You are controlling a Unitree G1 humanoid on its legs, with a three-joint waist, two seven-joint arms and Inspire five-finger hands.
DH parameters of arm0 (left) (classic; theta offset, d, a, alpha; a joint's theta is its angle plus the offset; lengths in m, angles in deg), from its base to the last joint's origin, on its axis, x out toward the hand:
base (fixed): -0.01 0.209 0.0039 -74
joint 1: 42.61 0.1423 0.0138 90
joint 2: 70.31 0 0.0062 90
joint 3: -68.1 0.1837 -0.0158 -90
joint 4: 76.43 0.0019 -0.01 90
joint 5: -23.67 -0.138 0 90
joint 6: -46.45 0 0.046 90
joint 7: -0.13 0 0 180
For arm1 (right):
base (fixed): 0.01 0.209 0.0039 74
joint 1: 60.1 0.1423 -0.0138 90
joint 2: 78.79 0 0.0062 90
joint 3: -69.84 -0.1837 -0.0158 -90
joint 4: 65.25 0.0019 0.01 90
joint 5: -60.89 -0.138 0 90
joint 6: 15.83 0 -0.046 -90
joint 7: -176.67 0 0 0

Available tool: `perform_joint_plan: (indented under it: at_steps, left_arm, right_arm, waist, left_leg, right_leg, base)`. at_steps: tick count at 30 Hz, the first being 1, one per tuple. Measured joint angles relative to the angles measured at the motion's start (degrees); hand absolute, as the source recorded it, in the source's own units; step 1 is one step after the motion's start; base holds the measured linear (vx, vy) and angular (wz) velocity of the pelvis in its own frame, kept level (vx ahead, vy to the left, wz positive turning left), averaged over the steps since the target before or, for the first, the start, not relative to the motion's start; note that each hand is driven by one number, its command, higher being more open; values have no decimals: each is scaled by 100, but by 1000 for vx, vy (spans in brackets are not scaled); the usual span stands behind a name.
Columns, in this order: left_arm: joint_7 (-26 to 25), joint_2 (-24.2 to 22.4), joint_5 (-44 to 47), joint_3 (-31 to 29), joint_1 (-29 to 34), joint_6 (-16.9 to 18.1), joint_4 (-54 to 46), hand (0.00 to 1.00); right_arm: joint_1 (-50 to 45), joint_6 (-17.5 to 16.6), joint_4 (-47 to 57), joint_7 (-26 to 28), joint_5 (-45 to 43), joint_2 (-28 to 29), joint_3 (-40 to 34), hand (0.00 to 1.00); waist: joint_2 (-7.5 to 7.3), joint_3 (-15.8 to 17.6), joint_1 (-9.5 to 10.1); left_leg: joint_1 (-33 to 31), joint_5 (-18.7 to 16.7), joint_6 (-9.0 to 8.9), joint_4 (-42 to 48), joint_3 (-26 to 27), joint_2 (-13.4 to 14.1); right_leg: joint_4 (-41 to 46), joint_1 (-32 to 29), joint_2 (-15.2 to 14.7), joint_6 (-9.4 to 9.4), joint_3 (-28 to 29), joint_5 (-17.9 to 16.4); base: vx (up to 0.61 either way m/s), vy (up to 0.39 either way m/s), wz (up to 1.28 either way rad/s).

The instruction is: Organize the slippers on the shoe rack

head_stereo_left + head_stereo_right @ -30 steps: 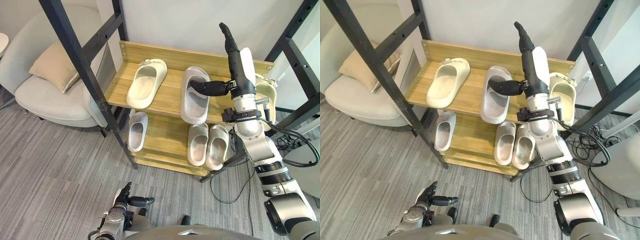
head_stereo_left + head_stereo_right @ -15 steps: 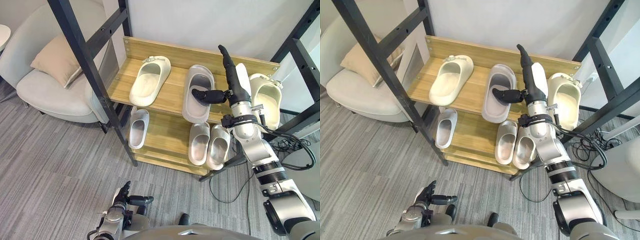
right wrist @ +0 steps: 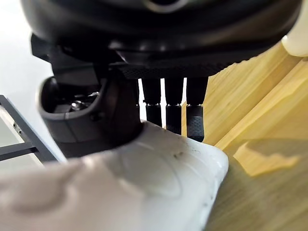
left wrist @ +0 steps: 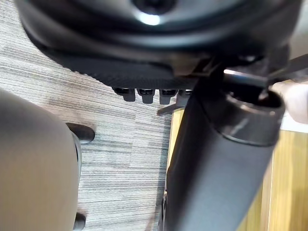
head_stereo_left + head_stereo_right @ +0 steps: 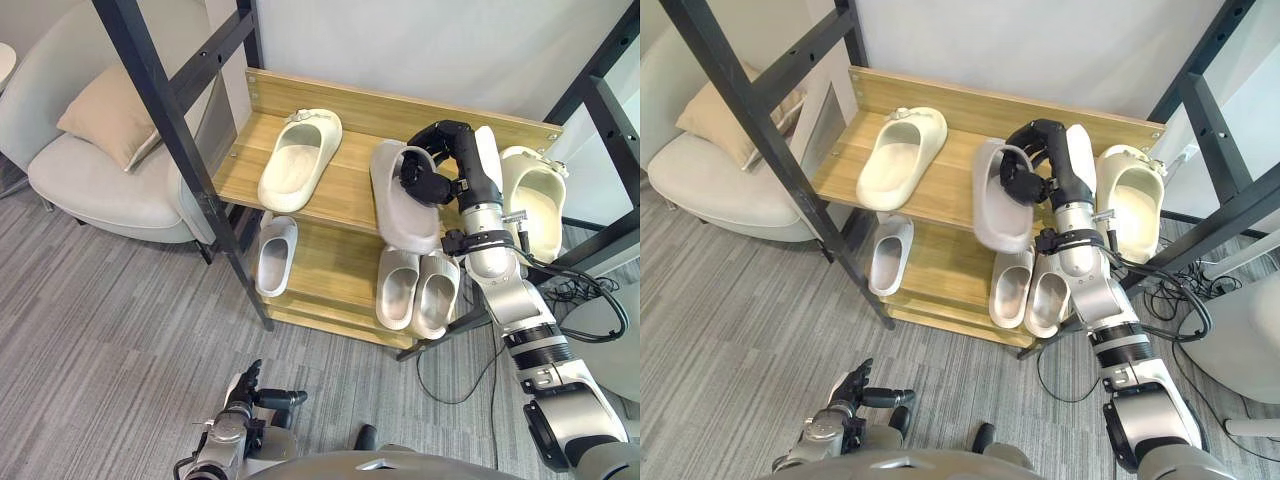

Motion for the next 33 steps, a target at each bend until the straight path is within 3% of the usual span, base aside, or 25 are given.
perform_joint_plan:
  at_steps: [5, 18, 23, 27, 33]
  left_arm:
    - [-2, 2, -1, -1, -1, -3, 1, 100]
    - [-52, -1, -39, -43, 6, -28, 77, 100]
    - [-52, -22, -58, -37, 4, -26, 118, 100]
    - [-52, -40, -132, 0, 5, -24, 126, 100]
    - [-58, -90, -131, 42, 7, -22, 183, 100]
  right_arm:
    - [-151, 1, 193, 20, -2, 29, -37, 0]
    - [-1221, -11, 2456, -52, 245, 398, -413, 0]
    - [-1417, -347, 3272, -94, 99, 552, -517, 0]
    - [-1516, -686, 3711, 96, -377, 704, -298, 0]
    - [-1733, -835, 3812, 882, -1335, 746, 669, 0]
  waist:
    - [1, 1, -1]
    - [101, 61, -154]
    - [146, 43, -169]
    - [193, 23, -186]
    - [297, -37, -194]
  left_leg:
    - [27, -3, -1, 0, 31, 7]
    - [260, -87, 23, 4, 406, 56]
    - [335, -102, 19, 12, 489, 63]
    - [363, -102, 19, 53, 503, 63]
    - [380, -100, 17, 89, 504, 69]
  right_leg:
    - [9, 6, -1, 0, 35, 0]
    - [136, -1, -7, 2, 410, -4]
    - [190, 4, -9, 2, 501, -8]
    - [240, 10, -13, 1, 518, -10]
    - [314, 10, -15, -2, 530, -15]
  base:
    - [0, 0, -3]
    - [9, 15, -15]
    - [-3, 13, -10]
    - [-22, 8, -1]
    - [-5, 1, 0]
